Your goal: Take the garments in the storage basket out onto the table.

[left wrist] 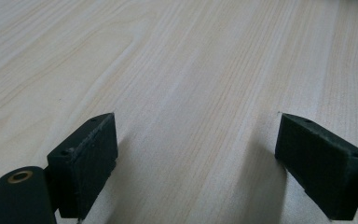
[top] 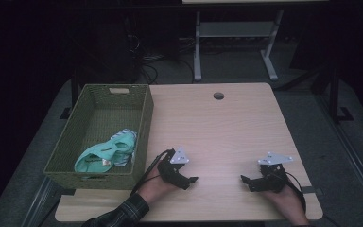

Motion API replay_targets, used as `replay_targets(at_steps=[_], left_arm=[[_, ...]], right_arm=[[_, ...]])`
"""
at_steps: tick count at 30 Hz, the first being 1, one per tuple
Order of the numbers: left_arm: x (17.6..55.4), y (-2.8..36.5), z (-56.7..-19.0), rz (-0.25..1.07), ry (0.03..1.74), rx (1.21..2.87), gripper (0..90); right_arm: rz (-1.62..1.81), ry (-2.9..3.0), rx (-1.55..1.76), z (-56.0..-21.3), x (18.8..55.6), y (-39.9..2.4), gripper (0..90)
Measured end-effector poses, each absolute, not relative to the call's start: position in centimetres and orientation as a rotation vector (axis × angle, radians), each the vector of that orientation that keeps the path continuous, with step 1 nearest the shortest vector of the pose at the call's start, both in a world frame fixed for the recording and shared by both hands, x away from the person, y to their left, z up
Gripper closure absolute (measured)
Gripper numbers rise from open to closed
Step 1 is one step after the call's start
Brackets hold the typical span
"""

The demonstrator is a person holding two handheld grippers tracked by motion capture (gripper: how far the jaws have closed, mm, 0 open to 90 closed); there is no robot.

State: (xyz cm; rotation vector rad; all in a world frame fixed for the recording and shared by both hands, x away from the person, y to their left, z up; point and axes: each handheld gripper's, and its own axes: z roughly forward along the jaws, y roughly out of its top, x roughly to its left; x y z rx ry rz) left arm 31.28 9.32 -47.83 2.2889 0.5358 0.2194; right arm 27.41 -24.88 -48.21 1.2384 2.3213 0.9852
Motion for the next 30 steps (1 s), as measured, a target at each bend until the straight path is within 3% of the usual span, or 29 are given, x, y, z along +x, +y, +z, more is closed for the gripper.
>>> replay_targets(at_steps=[30], left_arm=[[32.06, 9.91, -47.27, 0.169, 0.532, 2.322, 13.0]], right_arm=[[0.986, 2.325, 1.233, -48.21, 27.41, -24.89, 4.4]])
